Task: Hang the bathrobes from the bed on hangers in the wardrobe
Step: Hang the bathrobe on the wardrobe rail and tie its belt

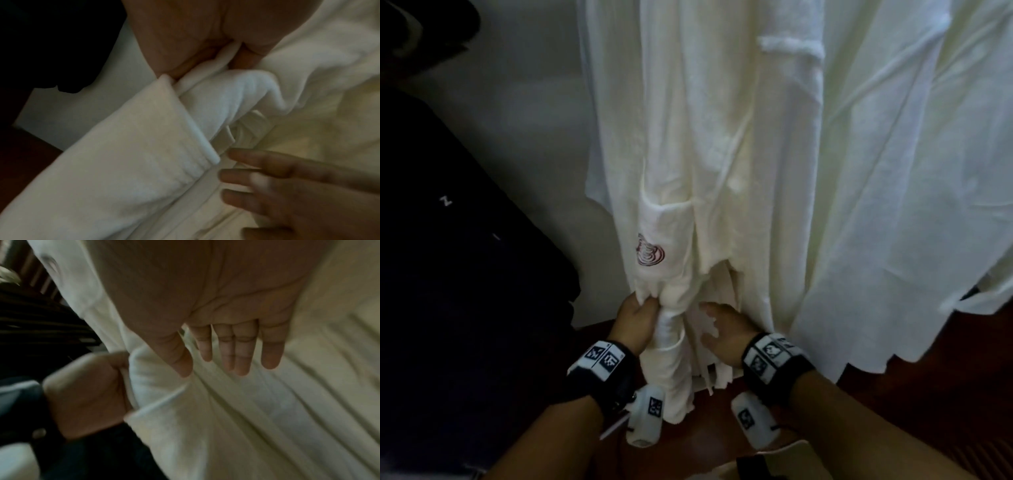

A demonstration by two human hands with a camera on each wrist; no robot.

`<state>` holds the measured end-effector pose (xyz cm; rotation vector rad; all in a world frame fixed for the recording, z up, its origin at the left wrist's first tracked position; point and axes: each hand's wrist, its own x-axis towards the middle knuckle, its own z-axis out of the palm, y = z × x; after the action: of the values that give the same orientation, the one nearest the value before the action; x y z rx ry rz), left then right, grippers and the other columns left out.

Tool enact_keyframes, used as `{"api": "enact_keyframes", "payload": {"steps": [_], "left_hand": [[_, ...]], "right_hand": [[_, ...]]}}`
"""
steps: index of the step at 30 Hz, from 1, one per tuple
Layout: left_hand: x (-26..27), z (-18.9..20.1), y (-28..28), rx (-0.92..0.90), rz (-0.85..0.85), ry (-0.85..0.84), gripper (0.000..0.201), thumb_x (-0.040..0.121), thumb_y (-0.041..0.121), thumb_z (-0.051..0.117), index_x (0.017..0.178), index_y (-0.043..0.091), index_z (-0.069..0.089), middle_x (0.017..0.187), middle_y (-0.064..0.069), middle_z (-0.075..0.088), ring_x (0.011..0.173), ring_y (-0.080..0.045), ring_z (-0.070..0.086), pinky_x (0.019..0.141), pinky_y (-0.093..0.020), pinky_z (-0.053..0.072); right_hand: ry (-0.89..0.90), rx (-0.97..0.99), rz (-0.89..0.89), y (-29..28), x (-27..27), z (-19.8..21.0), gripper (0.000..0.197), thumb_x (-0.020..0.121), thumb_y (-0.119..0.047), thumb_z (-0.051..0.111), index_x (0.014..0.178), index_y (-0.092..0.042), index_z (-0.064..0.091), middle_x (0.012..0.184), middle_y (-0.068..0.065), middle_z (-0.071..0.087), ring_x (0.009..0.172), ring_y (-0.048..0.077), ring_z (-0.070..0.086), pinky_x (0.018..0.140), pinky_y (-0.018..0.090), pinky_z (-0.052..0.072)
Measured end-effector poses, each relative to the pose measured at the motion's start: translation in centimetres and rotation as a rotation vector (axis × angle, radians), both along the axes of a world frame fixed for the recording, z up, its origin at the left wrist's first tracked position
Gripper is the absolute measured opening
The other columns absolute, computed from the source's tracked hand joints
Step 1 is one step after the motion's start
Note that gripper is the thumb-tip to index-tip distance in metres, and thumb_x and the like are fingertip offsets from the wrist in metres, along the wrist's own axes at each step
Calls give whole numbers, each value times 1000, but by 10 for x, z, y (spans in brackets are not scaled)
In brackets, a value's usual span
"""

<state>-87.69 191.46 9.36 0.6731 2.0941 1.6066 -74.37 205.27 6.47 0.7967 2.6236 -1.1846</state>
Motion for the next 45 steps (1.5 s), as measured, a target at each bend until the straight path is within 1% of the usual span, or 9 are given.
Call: {"api": "enact_keyframes", "payload": {"steps": [4, 11, 16, 23, 29, 32, 38, 43, 45], "left_hand": [[4, 7, -14, 11, -2, -24, 10, 91, 17, 57, 97, 20, 65, 83, 12, 70, 91, -9, 65, 67, -9, 47], [10, 11, -31, -172, -56, 274, 49, 80, 28, 77, 123, 28, 53, 117, 23, 54, 108, 7, 54, 82, 7, 32], [11, 16, -33, -263, 32, 371, 36, 92, 32, 62, 124, 16, 57, 120, 4, 56, 119, -11, 48, 94, -14, 32], [18, 17, -5, -283, 69, 262, 50, 93, 35, 54, 133, 5, 52, 138, -18, 53, 130, -33, 47, 98, -23, 34], [29, -21, 40, -383, -69, -87, 84, 73, 43, 61, 145, 8, 35, 141, -15, 49, 125, -32, 52, 104, -41, 45], [43, -50, 47, -439, -284, -137, 107, 60, 55, 78, 148, 26, 23, 140, -10, 49, 118, -26, 57, 88, -41, 57], [29, -20, 49, 231, 110, -549, 68, 78, -14, 34, 128, 26, 58, 141, 2, 49, 112, -28, 62, 77, -49, 57], [-6, 13, 55, 88, 139, -188, 86, 86, 13, 70, 149, 39, 18, 134, 6, 48, 100, -20, 63, 59, -34, 57], [-19, 19, 55, -103, -4, -29, 60, 87, 24, 69, 137, 30, 36, 106, -3, 63, 71, -17, 63, 52, -31, 52]], "right_hand": [[156, -117, -75, -26, -21, -16, 70, 81, -38, 68, 142, -28, 36, 134, 2, 52, 123, 24, 52, 98, 31, 45], [112, -55, -84, -22, -42, -15, 52, 96, -29, 57, 141, -13, 37, 136, 4, 47, 128, 25, 45, 87, 9, 30], [49, 23, 132, -12, -34, -19, 62, 81, -62, 47, 134, -29, 47, 136, -1, 54, 129, 24, 47, 110, 42, 35], [56, -123, 298, -10, 23, 69, 52, 96, -42, 53, 141, -19, 43, 131, 3, 58, 92, 10, 57, 77, 10, 42], [382, 63, 335, 7, 60, 115, 49, 87, -53, 60, 118, -15, 54, 71, -1, 68, 58, 5, 60, 63, 10, 42], [423, -124, 170, 21, 62, 106, 21, 92, -37, 59, 97, -17, 53, 62, -1, 63, 43, 3, 57, 48, 12, 42], [286, 55, 108, 48, 74, 85, 20, 89, -43, 61, 82, -28, 50, 75, -6, 61, 67, 5, 60, 63, 24, 47], [467, -316, -25, 20, 68, 97, 26, 91, -26, 64, 93, -11, 43, 64, -1, 58, 47, 5, 59, 45, 20, 48], [552, -484, 10, 11, 62, 100, 31, 88, -20, 68, 97, -13, 39, 69, 8, 62, 53, 22, 65, 50, 36, 56]]}}
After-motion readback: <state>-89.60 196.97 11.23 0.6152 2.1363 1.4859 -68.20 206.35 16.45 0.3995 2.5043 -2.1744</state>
